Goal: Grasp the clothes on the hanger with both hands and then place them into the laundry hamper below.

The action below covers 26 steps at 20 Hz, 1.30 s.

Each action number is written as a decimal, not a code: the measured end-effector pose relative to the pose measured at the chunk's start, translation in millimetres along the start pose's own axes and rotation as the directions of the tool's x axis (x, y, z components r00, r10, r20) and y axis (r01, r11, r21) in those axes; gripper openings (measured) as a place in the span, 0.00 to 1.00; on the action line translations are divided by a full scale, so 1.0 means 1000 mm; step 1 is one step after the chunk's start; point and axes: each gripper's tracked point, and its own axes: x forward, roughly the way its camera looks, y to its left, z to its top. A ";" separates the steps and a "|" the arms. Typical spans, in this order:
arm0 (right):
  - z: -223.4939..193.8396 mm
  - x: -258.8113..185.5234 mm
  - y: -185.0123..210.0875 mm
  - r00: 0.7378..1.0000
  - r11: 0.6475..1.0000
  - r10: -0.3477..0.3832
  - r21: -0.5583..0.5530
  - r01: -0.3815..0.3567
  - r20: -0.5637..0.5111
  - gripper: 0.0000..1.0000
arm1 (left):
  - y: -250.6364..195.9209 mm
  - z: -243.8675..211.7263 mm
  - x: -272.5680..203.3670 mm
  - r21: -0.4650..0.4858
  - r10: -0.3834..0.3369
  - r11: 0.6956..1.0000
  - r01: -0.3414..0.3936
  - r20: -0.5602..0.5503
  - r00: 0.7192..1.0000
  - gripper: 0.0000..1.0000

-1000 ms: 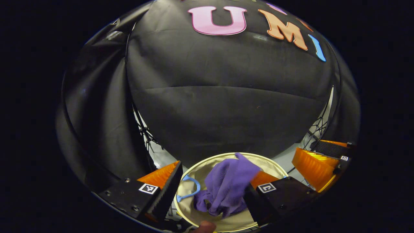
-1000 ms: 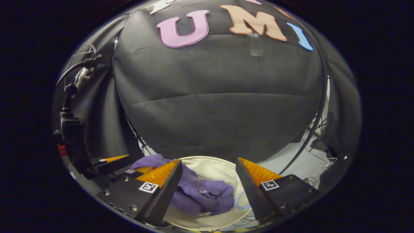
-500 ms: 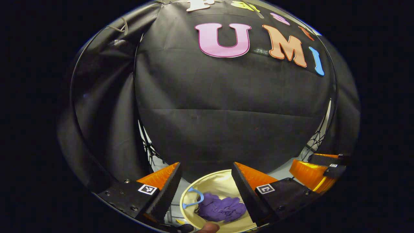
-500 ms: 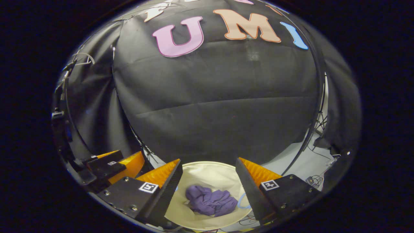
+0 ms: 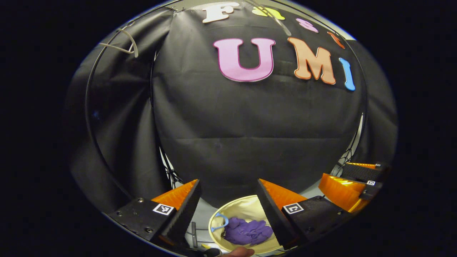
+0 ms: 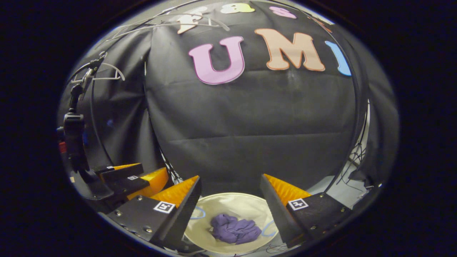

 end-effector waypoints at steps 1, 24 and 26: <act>0.012 -0.006 0.003 1.000 1.000 0.001 -0.005 -0.001 0.018 0.99 | 0.002 0.008 -0.007 -0.010 -0.005 1.000 0.005 0.009 1.000 0.95; 0.215 -0.161 0.016 0.952 0.989 0.140 -0.087 -0.121 0.272 0.93 | 0.013 0.223 -0.152 -0.002 -0.014 1.000 0.015 0.263 0.965 0.90; 0.225 -0.175 0.023 0.941 0.983 0.177 -0.105 -0.153 0.289 1.00 | 0.014 0.234 -0.160 -0.008 0.000 1.000 0.003 0.283 0.959 0.90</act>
